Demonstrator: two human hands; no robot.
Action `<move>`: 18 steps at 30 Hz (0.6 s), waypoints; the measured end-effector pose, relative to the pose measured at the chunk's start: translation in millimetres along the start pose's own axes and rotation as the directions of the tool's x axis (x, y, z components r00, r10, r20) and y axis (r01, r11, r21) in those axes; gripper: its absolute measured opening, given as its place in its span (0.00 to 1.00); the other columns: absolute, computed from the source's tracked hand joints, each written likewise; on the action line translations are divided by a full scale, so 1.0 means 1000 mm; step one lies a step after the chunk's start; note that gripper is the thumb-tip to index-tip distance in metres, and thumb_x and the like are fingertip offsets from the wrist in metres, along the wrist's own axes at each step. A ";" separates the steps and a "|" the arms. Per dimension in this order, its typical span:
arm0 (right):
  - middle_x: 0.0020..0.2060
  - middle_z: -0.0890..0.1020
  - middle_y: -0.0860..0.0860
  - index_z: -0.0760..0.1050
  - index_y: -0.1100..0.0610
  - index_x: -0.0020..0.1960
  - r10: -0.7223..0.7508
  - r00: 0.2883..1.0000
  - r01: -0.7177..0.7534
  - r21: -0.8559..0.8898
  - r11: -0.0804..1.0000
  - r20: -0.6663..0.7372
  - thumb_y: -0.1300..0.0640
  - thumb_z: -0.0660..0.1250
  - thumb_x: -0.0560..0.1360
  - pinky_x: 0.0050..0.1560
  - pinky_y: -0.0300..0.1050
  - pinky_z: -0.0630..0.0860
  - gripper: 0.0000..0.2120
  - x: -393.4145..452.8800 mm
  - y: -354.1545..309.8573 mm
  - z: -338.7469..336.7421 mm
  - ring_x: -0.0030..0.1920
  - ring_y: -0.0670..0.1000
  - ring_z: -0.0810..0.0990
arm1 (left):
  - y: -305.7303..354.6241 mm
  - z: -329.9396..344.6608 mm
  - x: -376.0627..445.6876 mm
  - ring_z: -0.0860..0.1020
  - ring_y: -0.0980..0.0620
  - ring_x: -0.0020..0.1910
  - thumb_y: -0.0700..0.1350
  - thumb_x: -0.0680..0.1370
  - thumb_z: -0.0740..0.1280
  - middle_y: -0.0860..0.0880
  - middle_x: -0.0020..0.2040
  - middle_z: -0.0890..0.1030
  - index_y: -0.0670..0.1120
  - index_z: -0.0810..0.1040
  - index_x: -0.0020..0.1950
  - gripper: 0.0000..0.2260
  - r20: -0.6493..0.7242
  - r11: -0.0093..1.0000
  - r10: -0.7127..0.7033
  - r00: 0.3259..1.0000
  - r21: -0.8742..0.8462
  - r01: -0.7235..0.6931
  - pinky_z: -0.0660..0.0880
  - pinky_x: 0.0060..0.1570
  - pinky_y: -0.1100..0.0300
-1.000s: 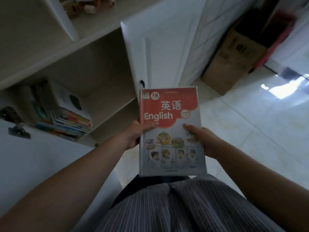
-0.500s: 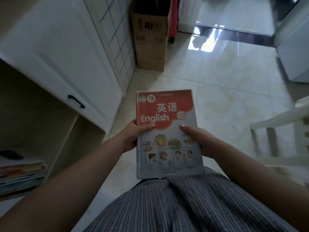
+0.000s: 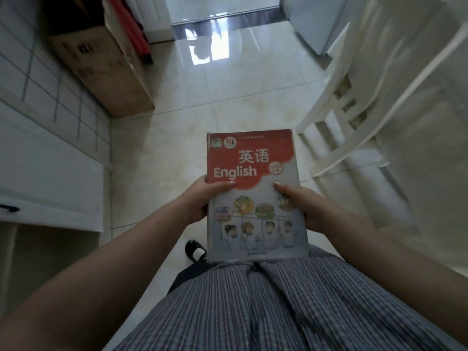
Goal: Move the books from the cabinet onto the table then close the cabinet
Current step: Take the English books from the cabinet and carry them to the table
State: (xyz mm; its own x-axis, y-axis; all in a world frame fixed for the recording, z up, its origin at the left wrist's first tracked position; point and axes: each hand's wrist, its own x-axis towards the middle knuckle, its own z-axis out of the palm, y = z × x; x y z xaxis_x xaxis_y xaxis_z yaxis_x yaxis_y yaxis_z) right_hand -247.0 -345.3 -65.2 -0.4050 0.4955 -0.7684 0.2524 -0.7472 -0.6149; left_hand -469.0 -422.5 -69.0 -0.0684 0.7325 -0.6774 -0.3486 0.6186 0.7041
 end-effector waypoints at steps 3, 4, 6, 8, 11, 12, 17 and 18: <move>0.45 0.86 0.57 0.79 0.58 0.53 -0.002 0.996 0.008 0.077 0.997 -0.088 0.50 0.68 0.74 0.46 0.53 0.82 0.13 -0.032 0.023 -0.061 0.44 0.56 0.85 | -0.012 0.067 0.011 0.83 0.41 0.49 0.40 0.73 0.71 0.39 0.54 0.83 0.42 0.75 0.61 0.17 0.062 0.997 -0.045 0.997 0.064 0.041 0.81 0.45 0.50; 0.44 0.87 0.56 0.79 0.58 0.53 0.005 0.994 0.005 0.092 0.996 -0.107 0.50 0.68 0.74 0.45 0.52 0.83 0.14 -0.038 0.029 -0.074 0.42 0.56 0.86 | -0.015 0.080 0.014 0.83 0.41 0.49 0.40 0.73 0.71 0.39 0.54 0.83 0.42 0.75 0.61 0.17 0.076 0.996 -0.058 0.995 0.073 0.052 0.81 0.45 0.49; 0.43 0.87 0.56 0.79 0.58 0.53 0.011 0.985 0.017 0.164 0.986 -0.171 0.49 0.69 0.73 0.43 0.52 0.83 0.15 -0.060 0.045 -0.113 0.41 0.56 0.86 | -0.022 0.126 0.021 0.83 0.40 0.49 0.40 0.72 0.72 0.39 0.54 0.83 0.42 0.75 0.61 0.18 0.132 0.990 -0.093 0.987 0.119 0.078 0.82 0.46 0.49; 0.46 0.86 0.57 0.79 0.58 0.55 0.014 0.975 0.039 0.232 0.972 -0.224 0.49 0.69 0.73 0.45 0.53 0.83 0.16 -0.077 0.059 -0.141 0.44 0.57 0.85 | -0.026 0.162 0.027 0.83 0.40 0.49 0.40 0.73 0.71 0.39 0.54 0.83 0.42 0.75 0.61 0.17 0.169 0.983 -0.107 0.980 0.164 0.079 0.82 0.45 0.49; 0.52 0.84 0.60 0.78 0.59 0.58 0.031 0.952 0.080 0.345 0.935 -0.306 0.50 0.70 0.72 0.55 0.60 0.79 0.18 -0.098 0.080 -0.176 0.52 0.62 0.83 | -0.036 0.209 0.037 0.83 0.40 0.50 0.40 0.72 0.72 0.39 0.54 0.83 0.42 0.75 0.62 0.19 0.231 0.966 -0.146 0.962 0.244 0.088 0.81 0.47 0.48; 0.53 0.84 0.60 0.78 0.59 0.59 0.034 0.943 0.100 0.379 0.920 -0.331 0.50 0.71 0.72 0.57 0.62 0.78 0.19 -0.105 0.086 -0.186 0.54 0.62 0.82 | -0.038 0.224 0.039 0.83 0.40 0.50 0.40 0.72 0.72 0.39 0.55 0.83 0.42 0.75 0.62 0.20 0.258 0.959 -0.163 0.952 0.269 0.091 0.81 0.48 0.47; 0.53 0.84 0.60 0.79 0.59 0.58 0.064 0.912 0.154 0.482 0.862 -0.406 0.51 0.70 0.73 0.59 0.63 0.76 0.18 -0.119 0.101 -0.212 0.54 0.63 0.82 | -0.037 0.267 0.052 0.83 0.41 0.48 0.40 0.71 0.73 0.39 0.53 0.83 0.43 0.77 0.59 0.17 0.352 0.940 -0.177 0.919 0.338 0.052 0.81 0.47 0.47; 0.53 0.84 0.60 0.79 0.59 0.59 0.079 0.890 0.193 0.529 0.827 -0.448 0.51 0.70 0.73 0.58 0.63 0.76 0.18 -0.120 0.102 -0.232 0.54 0.62 0.82 | -0.032 0.295 0.068 0.83 0.41 0.48 0.40 0.71 0.73 0.39 0.53 0.83 0.43 0.77 0.59 0.17 0.367 0.919 -0.207 0.907 0.392 0.052 0.81 0.47 0.47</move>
State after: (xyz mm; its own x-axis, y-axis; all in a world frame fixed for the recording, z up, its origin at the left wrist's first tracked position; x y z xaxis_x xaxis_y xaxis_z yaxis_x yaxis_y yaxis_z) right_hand 31.2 -378.1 -77.2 0.0533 0.5811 -0.8121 -0.3340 -0.7560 -0.5629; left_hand -186.8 -308.4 -74.7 0.3529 0.6403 -0.6823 0.0426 0.7174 0.6953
